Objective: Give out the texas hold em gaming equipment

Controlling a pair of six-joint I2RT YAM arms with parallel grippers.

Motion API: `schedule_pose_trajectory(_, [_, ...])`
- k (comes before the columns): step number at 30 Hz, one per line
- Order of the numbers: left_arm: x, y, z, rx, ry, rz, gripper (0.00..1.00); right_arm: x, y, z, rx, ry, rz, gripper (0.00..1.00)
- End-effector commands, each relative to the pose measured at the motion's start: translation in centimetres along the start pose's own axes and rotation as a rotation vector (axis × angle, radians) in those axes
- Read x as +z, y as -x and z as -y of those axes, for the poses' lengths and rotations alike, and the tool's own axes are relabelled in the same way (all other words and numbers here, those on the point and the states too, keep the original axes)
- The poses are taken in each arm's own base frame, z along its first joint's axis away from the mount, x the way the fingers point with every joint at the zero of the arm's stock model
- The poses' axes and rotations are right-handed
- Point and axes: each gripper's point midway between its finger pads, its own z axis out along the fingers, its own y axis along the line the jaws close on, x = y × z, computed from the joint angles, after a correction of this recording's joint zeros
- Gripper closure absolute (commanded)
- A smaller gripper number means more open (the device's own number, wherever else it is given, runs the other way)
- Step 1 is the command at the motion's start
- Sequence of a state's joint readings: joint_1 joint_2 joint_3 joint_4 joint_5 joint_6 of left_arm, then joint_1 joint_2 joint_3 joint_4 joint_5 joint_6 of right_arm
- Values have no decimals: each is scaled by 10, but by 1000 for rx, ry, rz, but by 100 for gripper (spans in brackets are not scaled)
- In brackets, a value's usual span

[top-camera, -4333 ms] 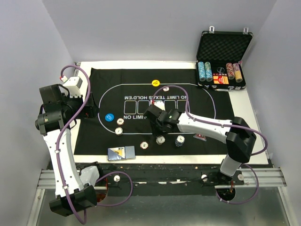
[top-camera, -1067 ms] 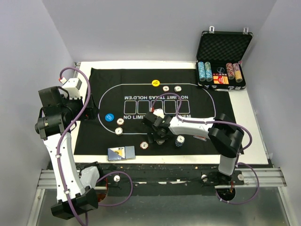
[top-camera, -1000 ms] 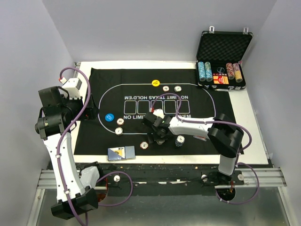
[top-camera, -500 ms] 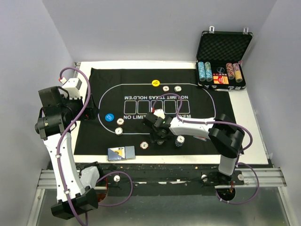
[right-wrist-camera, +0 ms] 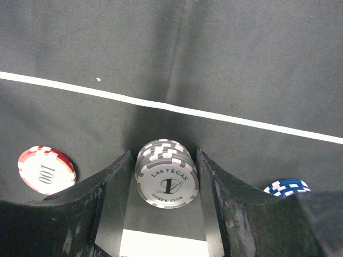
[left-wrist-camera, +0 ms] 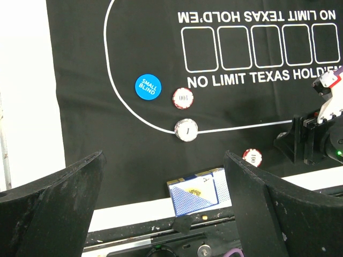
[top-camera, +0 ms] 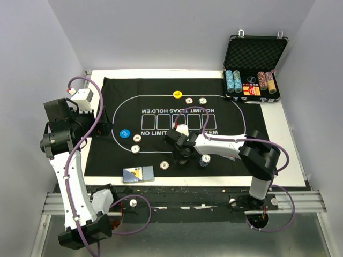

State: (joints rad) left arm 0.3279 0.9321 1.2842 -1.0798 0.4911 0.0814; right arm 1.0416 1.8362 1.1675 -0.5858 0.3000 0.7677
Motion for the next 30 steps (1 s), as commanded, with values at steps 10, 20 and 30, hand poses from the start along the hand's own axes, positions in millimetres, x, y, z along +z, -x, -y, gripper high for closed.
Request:
schedule_pose_trajectory(10, [-3,5,2,0,-5,21,1,3,-37,31,-26,-98,-93,52])
schedule_pose_trajectory(20, [-2,6,0,3,-2,22,1,4,-44,32,-22,-93,-111,42])
schedule_pose_trajectory(30, [-2,4,-1,4,7,20,1,-19,-14,23,-9,-74,-34,58])
